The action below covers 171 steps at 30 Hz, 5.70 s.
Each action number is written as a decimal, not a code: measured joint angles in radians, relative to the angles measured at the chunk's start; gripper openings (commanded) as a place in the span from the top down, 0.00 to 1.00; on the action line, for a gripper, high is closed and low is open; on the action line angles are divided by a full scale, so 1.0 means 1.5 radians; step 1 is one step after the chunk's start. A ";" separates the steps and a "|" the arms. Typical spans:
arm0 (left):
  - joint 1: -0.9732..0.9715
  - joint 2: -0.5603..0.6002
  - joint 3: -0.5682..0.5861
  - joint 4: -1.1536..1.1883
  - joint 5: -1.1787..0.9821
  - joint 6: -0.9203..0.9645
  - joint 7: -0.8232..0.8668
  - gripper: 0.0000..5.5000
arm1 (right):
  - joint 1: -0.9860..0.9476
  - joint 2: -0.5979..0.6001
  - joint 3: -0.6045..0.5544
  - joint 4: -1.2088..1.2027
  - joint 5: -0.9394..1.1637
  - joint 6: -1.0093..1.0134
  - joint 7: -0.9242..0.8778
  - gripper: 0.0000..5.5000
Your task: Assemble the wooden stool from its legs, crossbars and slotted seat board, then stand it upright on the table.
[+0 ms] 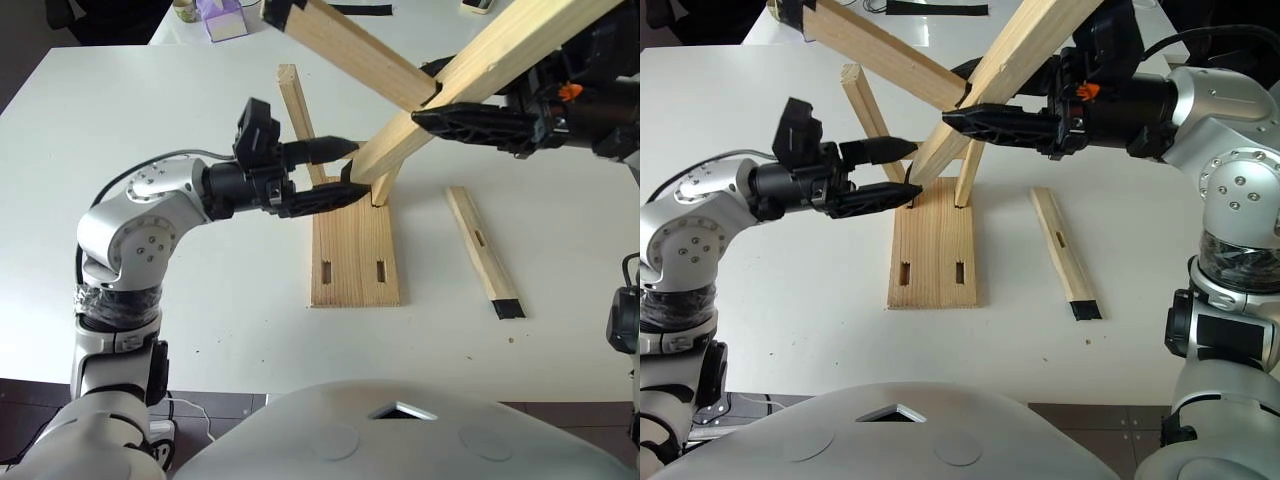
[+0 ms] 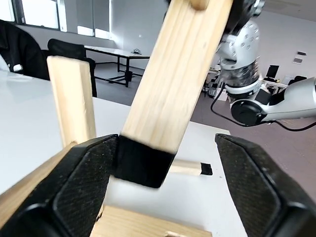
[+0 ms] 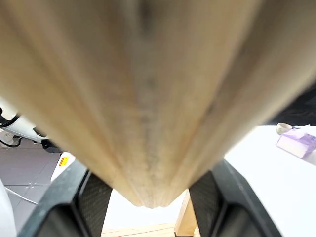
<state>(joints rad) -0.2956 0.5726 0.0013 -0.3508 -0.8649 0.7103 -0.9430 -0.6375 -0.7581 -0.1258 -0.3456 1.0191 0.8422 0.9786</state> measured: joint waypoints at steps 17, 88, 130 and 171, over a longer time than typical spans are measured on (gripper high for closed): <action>0.161 0.083 0.078 0.057 0.095 -0.106 -0.069 0.34 | 0.204 -0.067 0.005 -0.088 -0.080 -0.042 0.070 0.63; 0.131 0.058 0.072 0.087 0.107 -0.119 -0.072 0.34 | 0.398 -0.099 0.139 -0.113 -0.287 -0.340 0.128 0.63; 0.102 0.030 0.064 0.118 0.143 -0.121 -0.056 0.34 | 0.273 -0.027 0.228 0.025 -0.400 -0.264 0.007 0.24; 0.366 0.029 0.291 -0.022 0.067 -0.120 0.063 0.34 | 0.840 0.162 -0.055 -0.200 -0.500 -0.100 -0.392 0.25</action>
<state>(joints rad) 0.2530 0.6168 0.4382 -0.3842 -0.7645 0.5308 -0.8488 0.6220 -0.5155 -0.2080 -0.6460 0.2685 0.6928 0.3911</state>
